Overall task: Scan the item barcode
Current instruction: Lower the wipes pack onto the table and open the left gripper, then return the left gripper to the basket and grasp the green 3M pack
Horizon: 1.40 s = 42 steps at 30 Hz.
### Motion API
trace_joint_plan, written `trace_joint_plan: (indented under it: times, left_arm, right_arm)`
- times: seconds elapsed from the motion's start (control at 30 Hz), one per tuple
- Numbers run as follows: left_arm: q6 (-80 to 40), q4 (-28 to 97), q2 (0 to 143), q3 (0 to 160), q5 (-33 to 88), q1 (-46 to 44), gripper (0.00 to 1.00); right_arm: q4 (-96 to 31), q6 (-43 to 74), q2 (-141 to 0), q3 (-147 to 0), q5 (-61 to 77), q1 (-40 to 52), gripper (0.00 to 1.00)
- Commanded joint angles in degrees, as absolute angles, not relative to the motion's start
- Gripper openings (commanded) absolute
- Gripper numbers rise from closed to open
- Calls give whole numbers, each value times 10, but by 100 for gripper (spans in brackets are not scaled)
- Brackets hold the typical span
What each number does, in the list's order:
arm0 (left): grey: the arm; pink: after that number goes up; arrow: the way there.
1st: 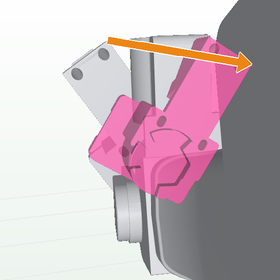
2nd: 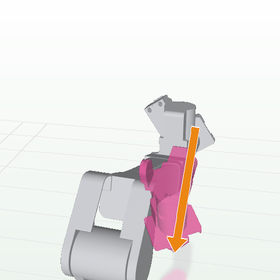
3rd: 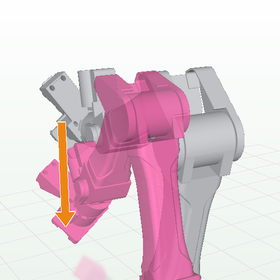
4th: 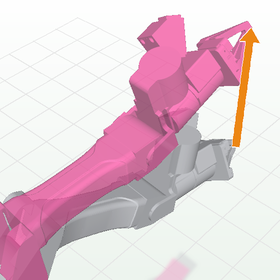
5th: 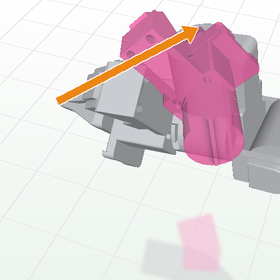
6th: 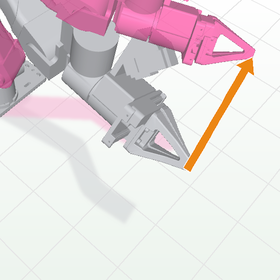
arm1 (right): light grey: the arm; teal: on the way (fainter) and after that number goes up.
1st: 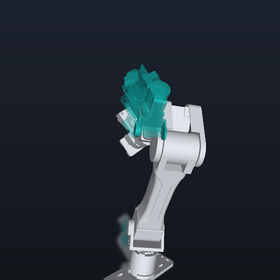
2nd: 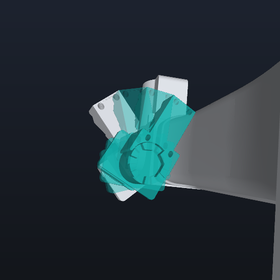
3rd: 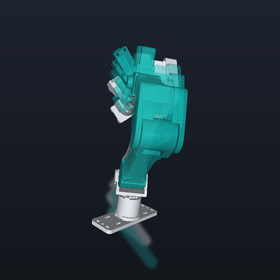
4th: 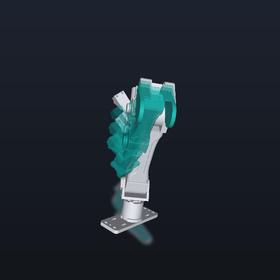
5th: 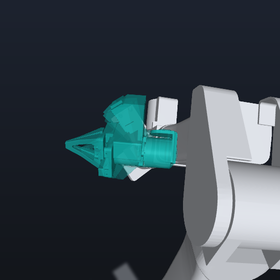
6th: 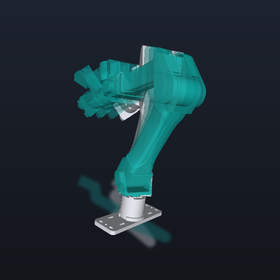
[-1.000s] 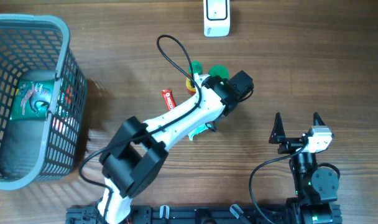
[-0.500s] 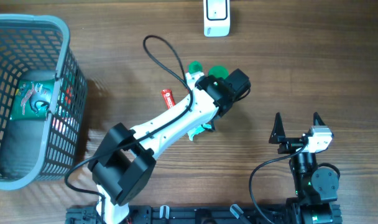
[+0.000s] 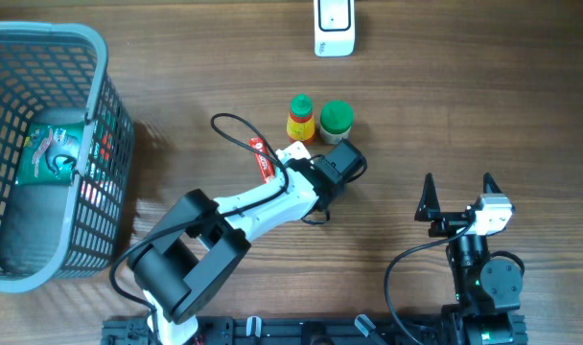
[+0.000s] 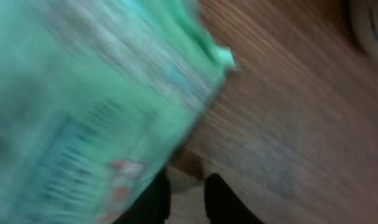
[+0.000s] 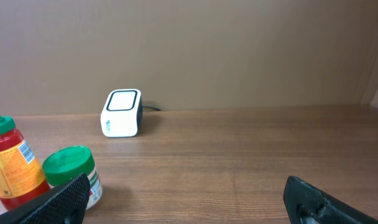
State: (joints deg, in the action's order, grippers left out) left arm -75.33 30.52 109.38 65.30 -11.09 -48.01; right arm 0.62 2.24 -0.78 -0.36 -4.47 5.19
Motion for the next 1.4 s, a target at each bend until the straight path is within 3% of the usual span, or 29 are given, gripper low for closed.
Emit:
trace_joint_plan:
  times: [0.0, 0.07, 0.17, 0.57, 0.67, 0.83, 1.03, 1.23, 1.37]
  left_arm:
    - [-747, 315, 1096, 642, -92, -477, 56]
    - [-712, 337, 1079, 663, -93, -477, 73]
    - [-668, 375, 1044, 703, -103, -477, 79]
    - [-582, 413, 845, 730, -159, -477, 89]
    - [-557, 431, 790, 730, -209, -477, 99]
    - [-554, 475, 722, 730, -331, -477, 100]
    - [-436, 461, 667, 766, -489, -464, 100]
    - [-437, 460, 649, 865, -519, -284, 100]
    - [-437, 461, 649, 897, -471, -149, 100]
  right_arm:
    - [8, 16, -4, -3, -37, 54, 100]
    - [8, 16, -4, -3, -37, 54, 100]
    - [8, 16, -4, -3, -37, 54, 100]
    - [8, 16, -4, -3, -37, 54, 99]
    - [8, 16, -4, -3, -37, 54, 100]
    - [8, 16, -4, -3, -37, 54, 100]
    - [8, 16, -4, -3, -37, 54, 100]
    - [8, 16, -4, -3, -37, 54, 100]
    - [8, 16, -4, -3, -38, 54, 100]
